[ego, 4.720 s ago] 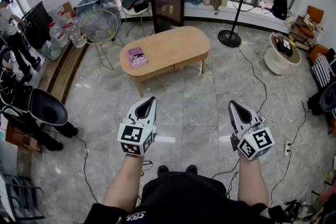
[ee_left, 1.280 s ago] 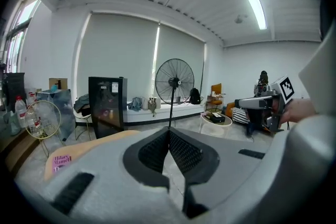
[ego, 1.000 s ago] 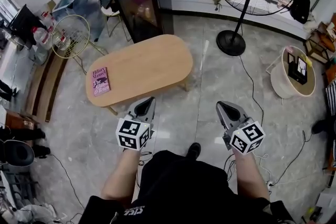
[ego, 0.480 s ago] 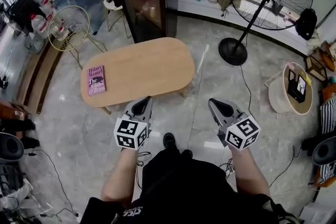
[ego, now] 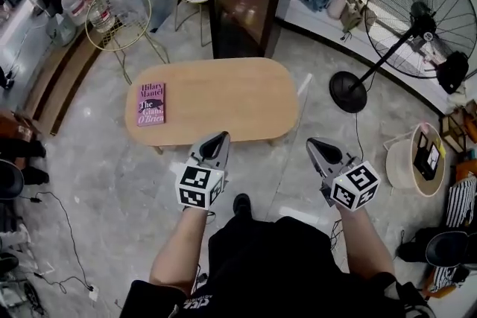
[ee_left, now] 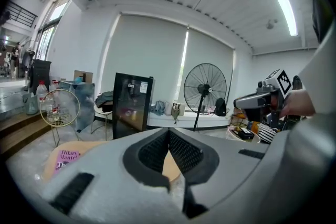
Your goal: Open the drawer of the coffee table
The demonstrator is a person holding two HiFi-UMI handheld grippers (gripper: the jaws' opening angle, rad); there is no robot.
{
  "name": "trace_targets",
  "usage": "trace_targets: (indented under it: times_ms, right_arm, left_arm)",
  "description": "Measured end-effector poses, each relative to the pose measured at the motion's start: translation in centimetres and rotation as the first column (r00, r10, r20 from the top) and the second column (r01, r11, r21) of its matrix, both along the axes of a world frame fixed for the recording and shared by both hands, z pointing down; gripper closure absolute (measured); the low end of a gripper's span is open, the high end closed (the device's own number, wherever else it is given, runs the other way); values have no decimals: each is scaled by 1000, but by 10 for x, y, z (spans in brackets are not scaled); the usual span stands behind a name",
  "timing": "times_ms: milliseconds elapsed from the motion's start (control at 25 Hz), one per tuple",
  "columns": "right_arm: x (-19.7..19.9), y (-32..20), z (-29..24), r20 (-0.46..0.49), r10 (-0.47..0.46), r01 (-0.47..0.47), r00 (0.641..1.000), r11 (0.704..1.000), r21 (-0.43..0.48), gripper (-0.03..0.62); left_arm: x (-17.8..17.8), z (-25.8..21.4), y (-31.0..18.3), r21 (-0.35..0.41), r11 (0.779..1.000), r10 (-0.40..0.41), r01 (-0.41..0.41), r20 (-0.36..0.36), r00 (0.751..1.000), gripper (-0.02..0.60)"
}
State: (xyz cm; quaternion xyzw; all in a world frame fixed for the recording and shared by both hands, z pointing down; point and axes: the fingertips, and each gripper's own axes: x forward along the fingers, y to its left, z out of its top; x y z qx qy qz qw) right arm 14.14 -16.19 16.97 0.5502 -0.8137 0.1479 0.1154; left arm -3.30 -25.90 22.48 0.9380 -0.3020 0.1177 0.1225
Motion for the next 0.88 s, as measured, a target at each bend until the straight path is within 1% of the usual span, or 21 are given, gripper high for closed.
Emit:
trace_targets:
  times_ms: [160,280,400,560,680,760,880]
  right_arm:
    - [-10,-25,6,-6,-50,50,999,999,-13,588]
    - [-20,-36,10,-20,-112,112,994,994,-8,588]
    - [-24,-39,22,-6,-153,153,988,988,-13,588]
    - [-13,-27,47,24,-173,173,985,985,-22,588]
    - [3,-10,68,45,-178,180,983,983,-40,588]
    - [15,3,82,49,-176,179,983,982,-60,588]
    - [33,12,99,36,-170,173,985,981,-88,588]
  left_arm:
    - [-15,4,-9,-10,999,-52,52,-24,998,578]
    - [-24,15,-8,-46,994,-102,102,-9,995,578]
    - [-24,25,-3,-88,987,-138,137,-2,990,578]
    - [-9,36,11,-110,980,-170,169,-6,985,578]
    - [9,51,25,-115,976,-187,188,20,982,578]
    - [25,65,39,-118,977,-172,177,47,984,578]
    - [49,81,56,-115,985,-123,130,65,990,578]
